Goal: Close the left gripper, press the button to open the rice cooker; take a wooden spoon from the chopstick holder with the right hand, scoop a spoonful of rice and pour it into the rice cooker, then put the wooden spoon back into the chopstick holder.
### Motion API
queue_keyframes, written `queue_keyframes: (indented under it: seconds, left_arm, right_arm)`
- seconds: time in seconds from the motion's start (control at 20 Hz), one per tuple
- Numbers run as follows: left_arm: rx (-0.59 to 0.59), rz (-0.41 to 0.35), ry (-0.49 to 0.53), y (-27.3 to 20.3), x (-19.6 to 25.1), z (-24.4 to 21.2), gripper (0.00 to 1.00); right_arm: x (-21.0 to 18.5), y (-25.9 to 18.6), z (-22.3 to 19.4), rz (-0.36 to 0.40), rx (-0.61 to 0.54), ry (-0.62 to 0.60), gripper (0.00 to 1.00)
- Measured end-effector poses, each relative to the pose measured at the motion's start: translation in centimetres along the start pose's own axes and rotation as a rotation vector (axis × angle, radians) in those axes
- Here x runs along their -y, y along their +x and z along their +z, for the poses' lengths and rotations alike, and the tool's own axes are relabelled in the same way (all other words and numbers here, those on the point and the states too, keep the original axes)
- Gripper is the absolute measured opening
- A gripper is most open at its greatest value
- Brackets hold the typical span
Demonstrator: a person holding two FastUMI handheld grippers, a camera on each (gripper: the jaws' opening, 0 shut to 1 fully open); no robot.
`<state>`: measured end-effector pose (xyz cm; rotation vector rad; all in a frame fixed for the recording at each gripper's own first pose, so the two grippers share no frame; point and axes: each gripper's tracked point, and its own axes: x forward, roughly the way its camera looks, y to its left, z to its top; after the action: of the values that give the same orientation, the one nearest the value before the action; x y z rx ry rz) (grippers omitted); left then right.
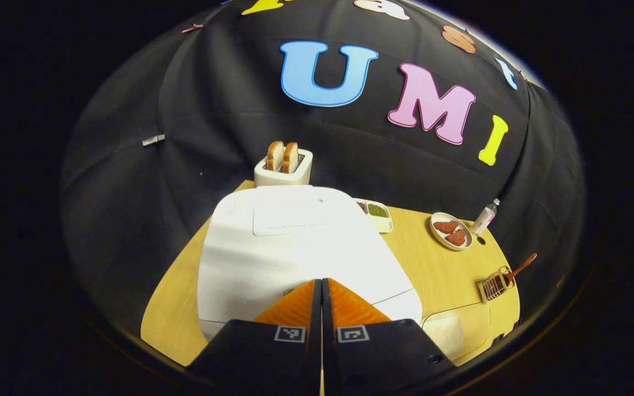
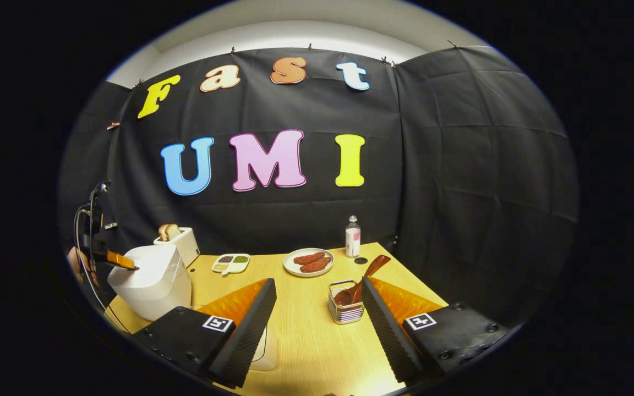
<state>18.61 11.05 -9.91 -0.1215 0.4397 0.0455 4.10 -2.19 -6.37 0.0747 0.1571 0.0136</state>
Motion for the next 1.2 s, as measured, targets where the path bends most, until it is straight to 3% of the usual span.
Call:
queue_keyframes:
  seconds: [0.5, 0.85, 1.2]
  left_arm:
    - [-0.018, 0.041, 0.111, 0.3, 0.1, -0.4, 0.07]
    - [0.329, 0.150, 0.156, -6.1, 0.9, 8.5, 0.07]
    - [0.504, 0.078, 0.126, -15.0, 5.4, 8.4, 0.07]
  right_arm:
    - [0.4, 0.2, 0.1, -0.003, 0.010, -0.004, 0.98]
    - [0.9, 0.3, -0.3, -0.013, 0.002, 0.014, 0.98]
    - [1.9, 1.2, -0.9, -0.027, -0.022, -0.007, 0.97]
